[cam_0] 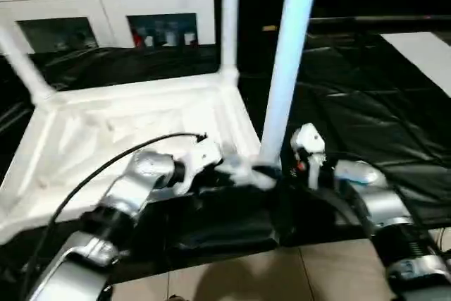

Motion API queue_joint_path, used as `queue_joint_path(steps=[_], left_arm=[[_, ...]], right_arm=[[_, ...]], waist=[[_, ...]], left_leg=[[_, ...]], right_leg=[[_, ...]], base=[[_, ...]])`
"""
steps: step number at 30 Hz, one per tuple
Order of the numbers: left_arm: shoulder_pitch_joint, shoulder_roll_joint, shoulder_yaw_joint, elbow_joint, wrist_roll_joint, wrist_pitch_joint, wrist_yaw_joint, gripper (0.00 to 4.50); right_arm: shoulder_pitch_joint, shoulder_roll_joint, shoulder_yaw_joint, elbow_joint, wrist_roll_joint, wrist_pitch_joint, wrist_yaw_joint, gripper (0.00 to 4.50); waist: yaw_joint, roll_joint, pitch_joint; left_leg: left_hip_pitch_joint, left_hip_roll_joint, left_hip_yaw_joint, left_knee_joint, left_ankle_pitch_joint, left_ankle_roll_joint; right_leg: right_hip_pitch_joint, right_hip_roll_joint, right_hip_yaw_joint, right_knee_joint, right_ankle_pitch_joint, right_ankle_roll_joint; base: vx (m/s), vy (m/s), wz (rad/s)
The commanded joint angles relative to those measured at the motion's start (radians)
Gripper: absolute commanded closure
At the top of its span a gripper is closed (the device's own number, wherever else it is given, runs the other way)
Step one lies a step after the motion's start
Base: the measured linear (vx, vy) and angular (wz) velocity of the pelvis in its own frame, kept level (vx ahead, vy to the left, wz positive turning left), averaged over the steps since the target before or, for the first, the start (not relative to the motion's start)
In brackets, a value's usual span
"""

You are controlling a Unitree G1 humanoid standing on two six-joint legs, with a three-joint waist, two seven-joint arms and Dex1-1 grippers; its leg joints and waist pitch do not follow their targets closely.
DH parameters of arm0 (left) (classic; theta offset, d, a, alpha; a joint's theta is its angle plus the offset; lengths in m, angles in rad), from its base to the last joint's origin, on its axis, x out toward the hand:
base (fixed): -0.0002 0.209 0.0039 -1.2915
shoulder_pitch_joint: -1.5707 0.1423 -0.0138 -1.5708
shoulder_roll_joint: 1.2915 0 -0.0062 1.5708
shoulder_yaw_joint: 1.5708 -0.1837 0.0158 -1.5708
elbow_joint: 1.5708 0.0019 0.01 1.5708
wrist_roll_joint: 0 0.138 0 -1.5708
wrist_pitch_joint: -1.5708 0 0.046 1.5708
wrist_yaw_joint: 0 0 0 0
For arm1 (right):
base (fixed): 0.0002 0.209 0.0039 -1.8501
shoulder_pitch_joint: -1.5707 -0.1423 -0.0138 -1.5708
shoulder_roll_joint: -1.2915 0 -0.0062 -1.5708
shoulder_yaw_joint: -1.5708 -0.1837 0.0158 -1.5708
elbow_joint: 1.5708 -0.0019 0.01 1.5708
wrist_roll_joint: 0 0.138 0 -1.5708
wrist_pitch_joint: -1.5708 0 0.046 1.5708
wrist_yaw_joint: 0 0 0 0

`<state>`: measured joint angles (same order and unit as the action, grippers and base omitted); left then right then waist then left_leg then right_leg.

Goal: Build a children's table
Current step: Rotate leg to tighten

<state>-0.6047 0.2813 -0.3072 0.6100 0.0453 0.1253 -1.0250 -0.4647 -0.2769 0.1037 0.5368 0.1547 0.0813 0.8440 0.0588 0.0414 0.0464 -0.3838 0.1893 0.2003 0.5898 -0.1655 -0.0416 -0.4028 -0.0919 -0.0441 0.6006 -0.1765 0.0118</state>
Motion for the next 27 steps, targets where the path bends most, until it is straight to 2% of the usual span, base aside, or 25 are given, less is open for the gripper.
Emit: queue_joint_path(steps=[1, 3, 4, 5, 8, 9, 12, 16, 17, 18, 19, 21, 27], left_arm=[[-0.026, -0.039, 0.008, 0.036, 0.007, -0.004, 0.07, 4.5], [-0.062, -0.072, 0.014, 0.088, 0.019, -0.003, 0.144, 4.5], [-0.081, -0.089, 0.018, 0.114, 0.025, -0.002, 0.184, 4.5], [-0.119, -0.125, 0.027, 0.171, 0.04, -0.003, 0.266, 4.5], [-0.149, -0.159, 0.04, 0.22, 0.049, -0.007, 0.328, 4.5], [-0.164, -0.172, 0.036, 0.243, 0.059, -0.021, 0.346, 4.5], [-0.171, -0.178, 0.031, 0.255, 0.062, -0.032, 0.343, 4.5], [-0.172, -0.177, 0.022, 0.269, 0.068, -0.058, 0.319, 4.5], [-0.172, -0.171, 0.016, 0.28, 0.072, -0.074, 0.306, 4.5], [-0.174, -0.17, 0.015, 0.29, 0.075, -0.082, 0.304, 4.5], [-0.174, -0.168, 0.012, 0.296, 0.076, -0.089, 0.298, 4.5], [-0.171, -0.163, 0.008, 0.296, 0.079, -0.096, 0.285, 4.5], [-0.168, -0.153, 0.003, 0.291, 0.083, -0.108, 0.255, 4.5]], right_arm=[[-0.002, 0.054, -0.017, 0.038, -0.003, 0.052, -0.137, 2.01], [-0.016, 0.116, -0.054, 0.064, -0.008, 0.073, -0.297, 2.03], [-0.026, 0.143, -0.071, 0.084, -0.011, 0.079, -0.373, 2.04], [-0.049, 0.203, -0.111, 0.131, -0.013, 0.075, -0.525, 2.09], [-0.065, 0.25, -0.125, 0.157, -0.027, 0.064, -0.615, 2.16], [-0.073, 0.278, -0.128, 0.162, -0.036, 0.051, -0.654, 2.16], [-0.076, 0.291, -0.111, 0.157, -0.055, 0.049, -0.658, 2.18], [-0.061, 0.3, -0.084, 0.127, -0.07, 0.058, -0.624, 2.18], [-0.053, 0.297, -0.079, 0.118, -0.071, 0.052, -0.626, 2.18], [-0.051, 0.298, -0.08, 0.118, -0.072, 0.047, -0.633, 2.18], [-0.046, 0.299, -0.092, 0.11, -0.061, 0.036, -0.635, 1.84], [-0.039, 0.288, -0.103, 0.092, -0.057, 0.02, -0.632, 1.49], [-0.024, 0.219, -0.083, 0.031, -0.072, 0.034, -0.54, 1.03]], waist=[[0.001, -0.014, -0.058], [-0.002, -0.01, -0.058], [-0.006, -0.011, -0.058], [-0.008, -0.008, -0.058], [-0.012, -0.008, -0.06], [-0.01, -0.007, -0.061], [-0.005, -0.007, -0.063], [-0.002, -0.004, -0.062], [-0.001, 0.0, -0.062], [-0.001, -0.003, -0.062], [-0.001, 0.001, -0.063], [0.001, 0.007, -0.062], [0.003, 0.005, -0.063]], left_leg=[[0.02, 0.032, -0.027, -0.081, -0.346, -0.007], [0.021, 0.032, -0.028, -0.082, -0.353, -0.01], [0.021, 0.031, -0.028, -0.082, -0.355, -0.018], [0.023, 0.03, -0.027, -0.083, -0.357, -0.025], [0.025, 0.029, -0.028, -0.083, -0.364, -0.033], [0.022, 0.029, -0.027, -0.083, -0.353, -0.028], [0.018, 0.029, -0.025, -0.082, -0.326, -0.007], [0.019, 0.029, -0.024, -0.082, -0.325, 0.003], [0.019, 0.029, -0.025, -0.083, -0.33, 0.002], [0.019, 0.028, -0.024, -0.083, -0.333, 0.002], [0.021, 0.029, -0.024, -0.084, -0.336, 0.0], [0.021, 0.029, -0.025, -0.084, -0.343, -0.001], [0.019, 0.03, -0.024, -0.084, -0.329, 0.008]], right_leg=[[0.032, -0.051, 0.028, -0.086, -0.38, -0.19], [0.03, -0.051, 0.028, -0.089, -0.39, -0.184], [0.028, -0.05, 0.028, -0.09, -0.394, -0.181], [0.025, -0.05, 0.028, -0.091, -0.397, -0.18], [0.024, -0.049, 0.028, -0.091, -0.379, -0.183], [0.028, -0.049, 0.028, -0.089, -0.35, -0.185], [0.033, -0.049, 0.029, -0.085, -0.284, -0.195], [0.035, -0.049, 0.029, -0.086, -0.276, -0.195], [0.035, -0.05, 0.028, -0.086, -0.284, -0.195], [0.035, -0.049, 0.028, -0.088, -0.289, -0.191], [0.034, -0.049, 0.028, -0.089, -0.289, -0.19], [0.034, -0.051, 0.028, -0.09, -0.295, -0.19], [0.039, -0.049, 0.027, -0.087, -0.272, -0.198]], base=[[0.0, 0.0, 0.0], [0.0, 0.0, 0.0], [0.0, 0.0, 0.0], [0.0, 0.0, 0.0], [0.0, 0.0, 0.0], [0.0, 0.0, 0.0], [0.0, 0.0, 0.0], [0.0, 0.0, 0.0], [0.0, 0.0, 0.0], [0.0, 0.0, 0.0], [0.0, 0.0, 0.0], [0.0, 0.0, 0.0], [0.0, 0.0, 0.0]])
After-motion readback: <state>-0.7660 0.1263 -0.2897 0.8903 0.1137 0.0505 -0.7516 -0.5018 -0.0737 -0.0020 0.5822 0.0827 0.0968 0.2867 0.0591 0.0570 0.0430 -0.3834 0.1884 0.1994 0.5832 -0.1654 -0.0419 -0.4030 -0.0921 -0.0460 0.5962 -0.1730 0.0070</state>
